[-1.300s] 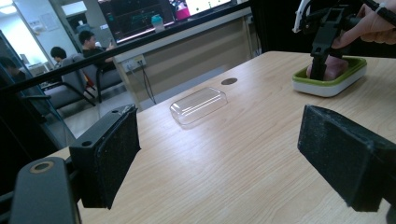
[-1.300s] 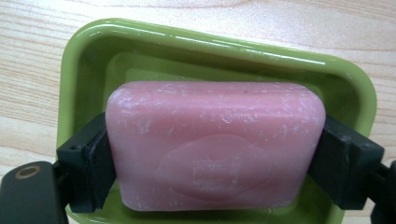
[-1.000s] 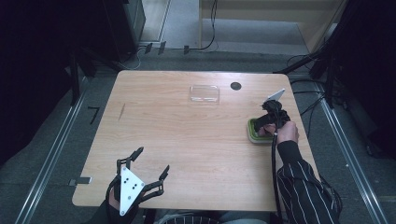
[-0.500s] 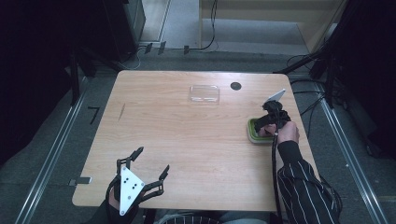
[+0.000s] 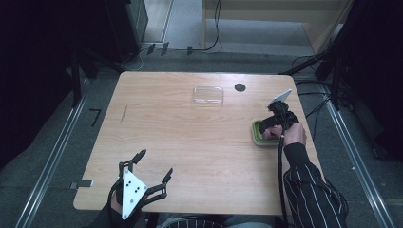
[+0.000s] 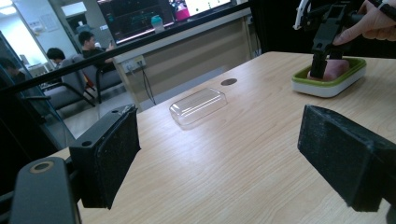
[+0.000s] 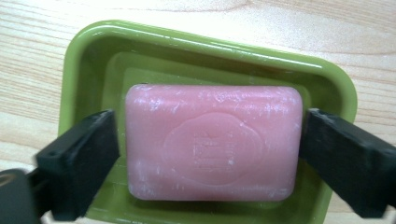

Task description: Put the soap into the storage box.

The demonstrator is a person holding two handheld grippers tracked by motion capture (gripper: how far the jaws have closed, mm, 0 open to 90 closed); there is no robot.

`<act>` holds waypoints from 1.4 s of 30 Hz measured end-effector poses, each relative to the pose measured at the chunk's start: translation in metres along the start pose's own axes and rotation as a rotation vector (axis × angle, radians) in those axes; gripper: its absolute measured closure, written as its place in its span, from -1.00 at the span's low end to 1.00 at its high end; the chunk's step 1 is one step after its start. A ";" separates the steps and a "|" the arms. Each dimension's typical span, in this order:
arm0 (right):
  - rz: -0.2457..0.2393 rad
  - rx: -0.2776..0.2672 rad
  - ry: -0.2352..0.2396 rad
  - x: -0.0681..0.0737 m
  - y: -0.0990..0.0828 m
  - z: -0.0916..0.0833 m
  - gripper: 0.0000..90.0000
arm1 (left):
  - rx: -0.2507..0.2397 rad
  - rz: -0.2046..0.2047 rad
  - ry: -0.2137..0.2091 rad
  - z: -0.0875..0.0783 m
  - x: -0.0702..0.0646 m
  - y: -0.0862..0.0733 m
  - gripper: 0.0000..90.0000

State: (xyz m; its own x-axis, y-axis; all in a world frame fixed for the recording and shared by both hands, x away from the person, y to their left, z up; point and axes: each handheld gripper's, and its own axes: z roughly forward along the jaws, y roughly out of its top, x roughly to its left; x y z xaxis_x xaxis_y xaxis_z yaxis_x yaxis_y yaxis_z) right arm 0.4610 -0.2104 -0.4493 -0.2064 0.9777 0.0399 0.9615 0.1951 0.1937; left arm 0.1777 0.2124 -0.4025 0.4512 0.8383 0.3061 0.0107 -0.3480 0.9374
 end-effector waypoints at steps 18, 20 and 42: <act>-0.046 0.006 -0.015 0.010 -0.009 -0.019 -1.00 | 0.002 0.001 -0.004 0.001 0.000 0.000 -0.71; -0.041 0.012 -0.009 0.010 -0.010 -0.021 -1.00 | 0.003 0.003 -0.004 0.001 0.000 0.000 -0.71; -0.097 0.050 0.010 0.012 -0.044 -0.038 -1.00 | 0.002 0.001 -0.004 0.001 0.000 0.000 -0.71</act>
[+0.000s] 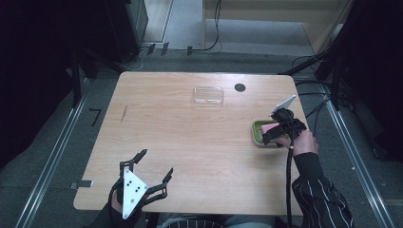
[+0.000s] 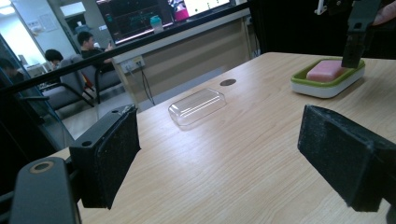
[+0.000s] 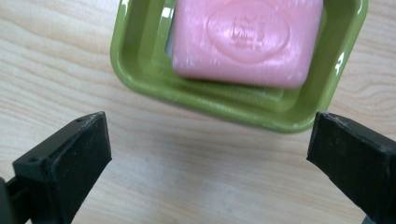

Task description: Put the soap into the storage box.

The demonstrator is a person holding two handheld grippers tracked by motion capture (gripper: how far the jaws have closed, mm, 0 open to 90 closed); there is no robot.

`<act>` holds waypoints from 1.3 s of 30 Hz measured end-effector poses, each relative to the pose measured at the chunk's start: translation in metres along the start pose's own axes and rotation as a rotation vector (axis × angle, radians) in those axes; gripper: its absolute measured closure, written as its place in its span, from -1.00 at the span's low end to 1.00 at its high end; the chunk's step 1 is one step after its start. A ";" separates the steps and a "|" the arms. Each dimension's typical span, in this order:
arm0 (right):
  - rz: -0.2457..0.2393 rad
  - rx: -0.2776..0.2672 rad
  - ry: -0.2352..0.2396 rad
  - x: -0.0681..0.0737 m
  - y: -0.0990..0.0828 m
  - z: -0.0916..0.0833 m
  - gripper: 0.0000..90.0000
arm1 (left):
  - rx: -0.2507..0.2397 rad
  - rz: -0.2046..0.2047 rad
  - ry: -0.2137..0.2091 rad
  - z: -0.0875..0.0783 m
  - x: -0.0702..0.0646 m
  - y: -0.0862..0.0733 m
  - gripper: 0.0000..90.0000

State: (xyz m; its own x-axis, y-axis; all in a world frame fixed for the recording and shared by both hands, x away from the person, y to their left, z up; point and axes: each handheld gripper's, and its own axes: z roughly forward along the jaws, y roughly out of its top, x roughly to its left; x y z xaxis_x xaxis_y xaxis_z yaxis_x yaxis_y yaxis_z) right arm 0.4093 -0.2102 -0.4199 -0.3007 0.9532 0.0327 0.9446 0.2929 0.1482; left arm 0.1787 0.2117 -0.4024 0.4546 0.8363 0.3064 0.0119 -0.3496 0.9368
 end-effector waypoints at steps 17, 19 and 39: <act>-0.005 0.010 0.029 0.005 -0.025 -0.003 -1.00 | 0.000 -0.002 -0.001 0.001 0.000 0.000 -0.71; -0.002 0.010 0.030 0.006 -0.029 -0.003 -1.00 | 0.001 -0.002 -0.001 0.000 0.000 0.000 -0.71; -0.031 0.016 0.026 0.019 -0.063 0.009 -0.99 | -0.001 0.000 -0.001 0.000 0.000 0.000 -0.71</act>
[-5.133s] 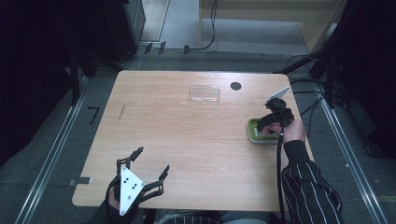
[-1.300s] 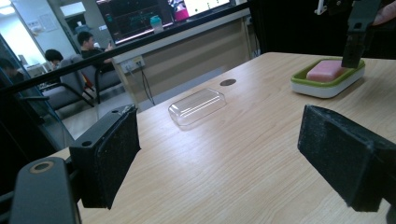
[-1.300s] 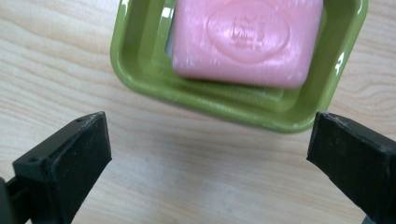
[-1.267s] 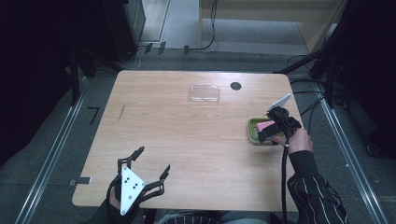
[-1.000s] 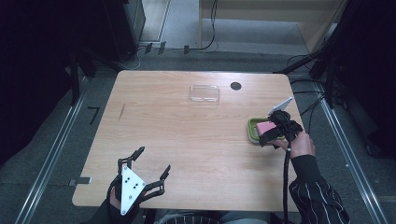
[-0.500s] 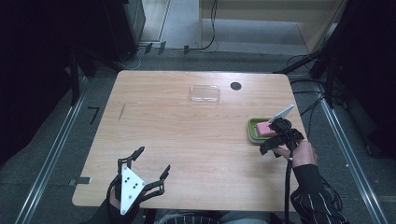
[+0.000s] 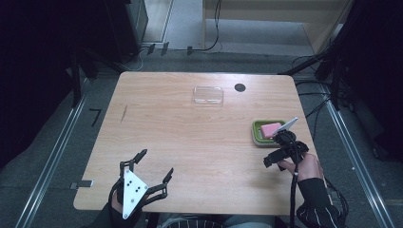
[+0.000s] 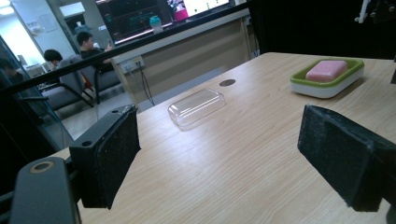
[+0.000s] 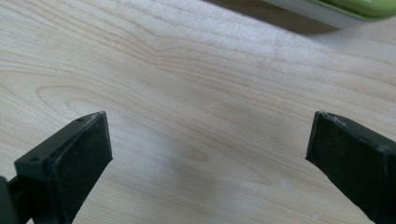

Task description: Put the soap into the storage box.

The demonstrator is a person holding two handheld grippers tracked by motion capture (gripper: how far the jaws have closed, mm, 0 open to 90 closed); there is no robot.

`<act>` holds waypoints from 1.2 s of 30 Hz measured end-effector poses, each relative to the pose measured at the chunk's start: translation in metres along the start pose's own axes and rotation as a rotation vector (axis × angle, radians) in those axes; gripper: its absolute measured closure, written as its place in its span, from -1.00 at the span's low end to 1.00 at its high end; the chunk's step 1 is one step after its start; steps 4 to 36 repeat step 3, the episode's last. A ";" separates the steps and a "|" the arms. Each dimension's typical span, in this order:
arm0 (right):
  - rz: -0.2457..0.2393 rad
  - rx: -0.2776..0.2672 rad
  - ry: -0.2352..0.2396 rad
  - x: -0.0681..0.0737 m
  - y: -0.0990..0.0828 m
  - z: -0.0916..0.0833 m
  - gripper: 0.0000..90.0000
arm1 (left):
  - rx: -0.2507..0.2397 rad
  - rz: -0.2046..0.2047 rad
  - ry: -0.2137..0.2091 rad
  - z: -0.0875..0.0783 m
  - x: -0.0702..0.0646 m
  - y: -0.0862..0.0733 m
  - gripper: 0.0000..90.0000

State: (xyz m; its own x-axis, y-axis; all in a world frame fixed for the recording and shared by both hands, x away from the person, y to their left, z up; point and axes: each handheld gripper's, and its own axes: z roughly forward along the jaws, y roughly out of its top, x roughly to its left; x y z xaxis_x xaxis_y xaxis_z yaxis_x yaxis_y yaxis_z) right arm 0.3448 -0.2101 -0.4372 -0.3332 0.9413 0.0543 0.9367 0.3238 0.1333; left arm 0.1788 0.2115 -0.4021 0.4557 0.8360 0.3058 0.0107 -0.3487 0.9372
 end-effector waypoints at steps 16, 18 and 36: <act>-0.008 0.001 -0.006 0.000 -0.004 0.003 -0.96 | 0.000 -0.001 0.003 0.000 0.000 0.000 -0.71; -0.008 0.001 -0.006 0.000 -0.004 0.003 -0.96 | 0.000 -0.001 0.003 0.000 0.000 0.000 -0.71; -0.008 0.001 -0.006 0.000 -0.004 0.003 -0.96 | 0.000 -0.001 0.003 0.000 0.000 0.000 -0.71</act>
